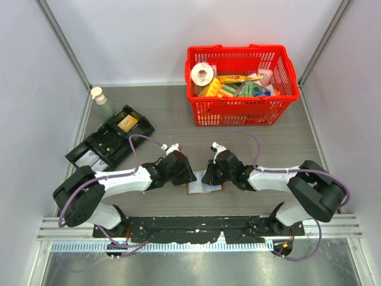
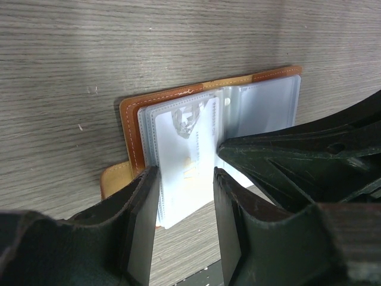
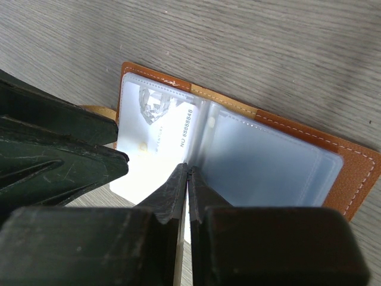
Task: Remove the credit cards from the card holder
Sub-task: Remove the credit card from the card holder.
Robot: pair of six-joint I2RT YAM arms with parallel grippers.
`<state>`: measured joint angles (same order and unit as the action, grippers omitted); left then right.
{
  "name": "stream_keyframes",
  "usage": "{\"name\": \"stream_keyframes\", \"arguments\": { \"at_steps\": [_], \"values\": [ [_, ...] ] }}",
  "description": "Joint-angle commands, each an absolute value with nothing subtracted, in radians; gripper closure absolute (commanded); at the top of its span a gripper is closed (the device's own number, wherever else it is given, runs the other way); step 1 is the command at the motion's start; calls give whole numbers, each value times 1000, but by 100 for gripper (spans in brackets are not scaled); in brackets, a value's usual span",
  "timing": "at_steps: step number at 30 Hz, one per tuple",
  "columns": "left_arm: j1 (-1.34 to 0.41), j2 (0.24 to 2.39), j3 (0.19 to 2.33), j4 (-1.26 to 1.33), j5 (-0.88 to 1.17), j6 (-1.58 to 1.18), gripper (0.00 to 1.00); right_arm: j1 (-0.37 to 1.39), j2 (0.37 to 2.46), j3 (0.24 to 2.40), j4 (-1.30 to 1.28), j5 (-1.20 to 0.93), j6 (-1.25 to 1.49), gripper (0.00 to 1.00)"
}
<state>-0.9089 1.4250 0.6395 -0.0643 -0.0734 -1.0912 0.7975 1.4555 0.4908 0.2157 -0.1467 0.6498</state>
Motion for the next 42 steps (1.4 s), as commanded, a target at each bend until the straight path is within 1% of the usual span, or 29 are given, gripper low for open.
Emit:
{"name": "stream_keyframes", "arguments": {
  "at_steps": [1, 16, 20, 24, 26, 28, 32, 34, 35, 38, 42],
  "values": [
    [-914, 1401, 686, -40, -55, -1075, 57, 796, 1505, 457, 84, -46, 612, 91],
    [-927, 1367, 687, 46, -11, -1097, 68, 798, 1491, 454, 124, -83, 627, 90],
    [-927, 1391, 672, 89, -5, -1118, 77, 795, 1471, 453, 140, -95, 634, 87],
    [-927, 1417, 675, 57, -11, -1114, 84, 796, 1436, 456, 138, -98, 635, 85],
    [-927, 1414, 678, 25, -37, -1101, 93, 796, 1405, 459, 130, -98, 637, 82],
    [-925, 1408, 686, 3, -69, -1085, 99, 796, 1370, 460, 114, -89, 635, 78],
    [-925, 1402, 721, -78, -86, -1046, 100, 796, 1276, 463, 54, -28, 629, 70],
    [-928, 1408, 745, -98, -86, -1029, 100, 795, 1223, 459, 26, -3, 621, 69],
    [-928, 1414, 759, -112, -86, -1020, 100, 796, 1189, 457, 6, 62, 620, 68],
    [-928, 1428, 808, -161, -92, -985, 100, 795, 1128, 440, -40, 133, 618, 68],
    [-939, 1463, 900, -291, -126, -910, 100, 795, 1052, 408, -78, 224, 635, 68]
  ]
}}
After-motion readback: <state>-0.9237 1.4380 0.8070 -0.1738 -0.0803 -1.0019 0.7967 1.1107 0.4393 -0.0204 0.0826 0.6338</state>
